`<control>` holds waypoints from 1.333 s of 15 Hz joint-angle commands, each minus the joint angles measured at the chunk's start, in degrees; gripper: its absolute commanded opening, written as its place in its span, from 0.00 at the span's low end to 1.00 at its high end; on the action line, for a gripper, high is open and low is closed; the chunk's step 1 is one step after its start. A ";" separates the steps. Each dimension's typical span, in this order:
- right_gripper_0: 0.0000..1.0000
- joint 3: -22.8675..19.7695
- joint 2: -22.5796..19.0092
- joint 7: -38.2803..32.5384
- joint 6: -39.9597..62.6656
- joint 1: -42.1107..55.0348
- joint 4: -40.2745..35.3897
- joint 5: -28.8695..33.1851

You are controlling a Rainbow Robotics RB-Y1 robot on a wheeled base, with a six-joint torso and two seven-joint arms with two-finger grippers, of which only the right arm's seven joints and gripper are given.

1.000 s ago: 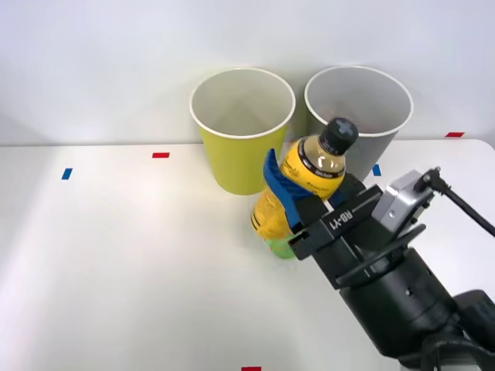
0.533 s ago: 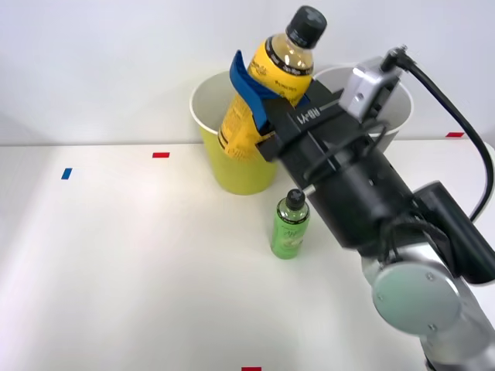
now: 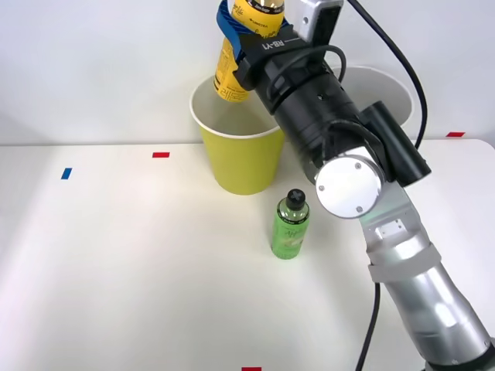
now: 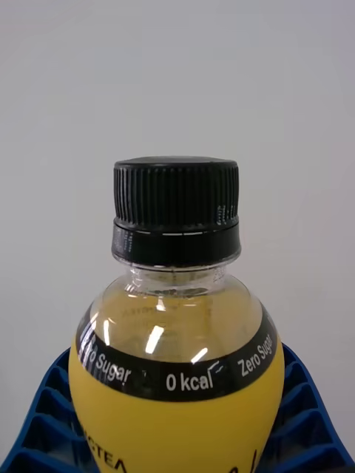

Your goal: Put cans in the gray bin, plastic bottles in the light green bin

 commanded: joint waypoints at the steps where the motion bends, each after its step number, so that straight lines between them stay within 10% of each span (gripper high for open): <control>1: 0.00 -1.33 1.69 1.52 -0.03 -5.39 8.75 1.91; 9: 0.05 -1.94 1.07 1.78 -0.20 -11.63 18.06 2.88; 10: 0.17 -1.94 1.07 1.69 -0.20 -11.63 18.06 2.88; 12: 0.83 -1.94 1.07 1.52 -0.03 -11.72 17.97 2.53; 13: 1.00 -1.85 1.07 1.52 -0.20 -11.72 17.97 2.18; 20: 1.00 -1.77 0.72 2.13 -0.29 -11.63 17.27 2.27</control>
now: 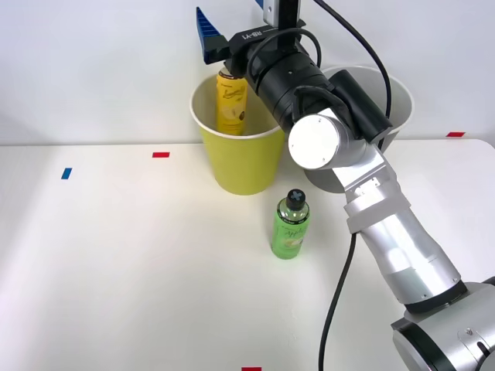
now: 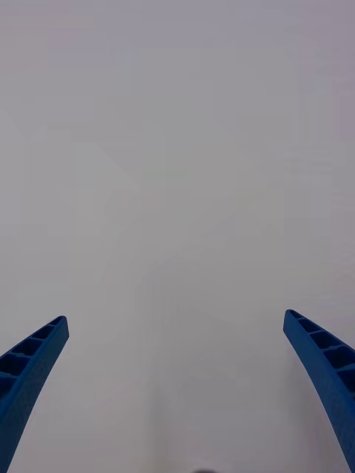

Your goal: Put cans in the gray bin, plastic bottles in the light green bin

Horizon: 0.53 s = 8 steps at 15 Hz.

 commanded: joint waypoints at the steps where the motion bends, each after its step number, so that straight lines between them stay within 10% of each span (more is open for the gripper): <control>1: 1.00 0.04 -0.78 0.35 -0.01 0.03 -1.68 -0.05; 8: 1.00 0.57 -4.91 -0.18 0.78 6.36 -17.15 -3.74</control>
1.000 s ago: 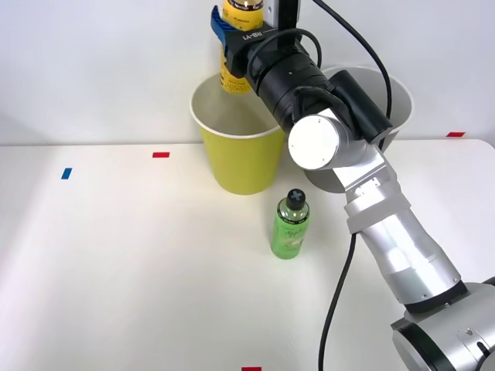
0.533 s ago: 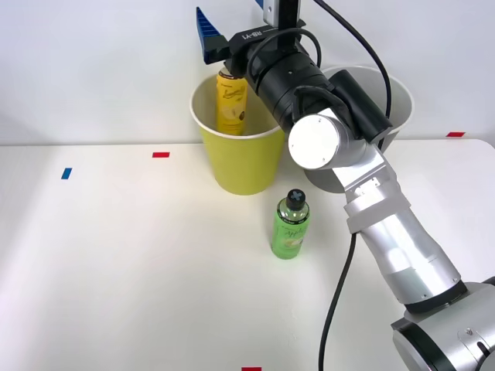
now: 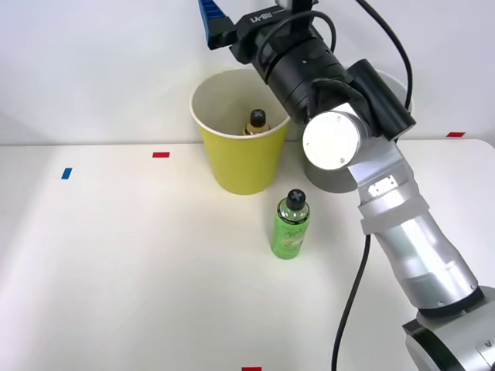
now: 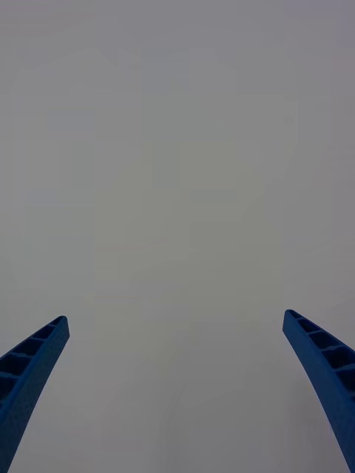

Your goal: Put cans in the gray bin, plastic bottles in the light green bin

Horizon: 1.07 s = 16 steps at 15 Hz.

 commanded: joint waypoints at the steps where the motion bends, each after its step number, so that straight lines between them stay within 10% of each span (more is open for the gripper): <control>1: 1.00 0.23 -2.54 -0.31 0.10 4.70 -9.26 -4.55; 11: 1.00 0.14 -24.51 -0.66 -9.83 43.29 -43.62 -10.79; 16: 1.00 0.85 -26.10 -0.66 -18.53 62.01 -48.89 -8.33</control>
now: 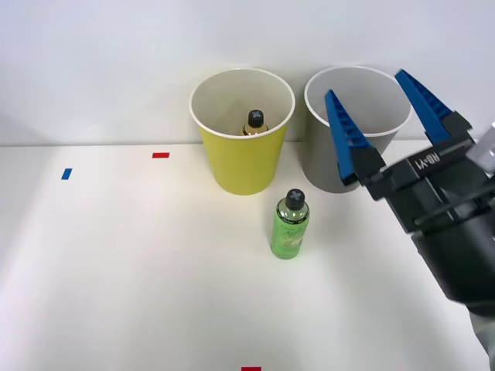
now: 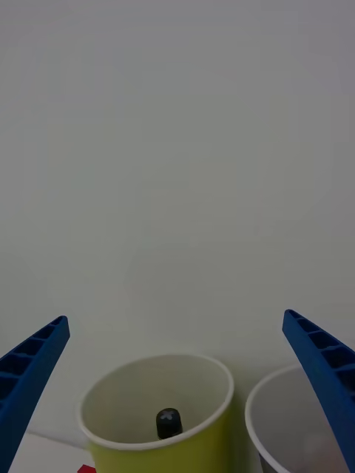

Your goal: Put cans in the gray bin, plastic bottles in the light green bin

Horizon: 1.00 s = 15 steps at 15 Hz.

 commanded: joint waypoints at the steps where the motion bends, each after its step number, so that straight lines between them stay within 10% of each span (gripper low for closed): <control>1: 1.00 0.87 -0.14 0.00 -5.29 9.95 -1.76 3.41; 15: 1.00 -1.59 13.93 0.71 -7.40 21.55 15.29 11.59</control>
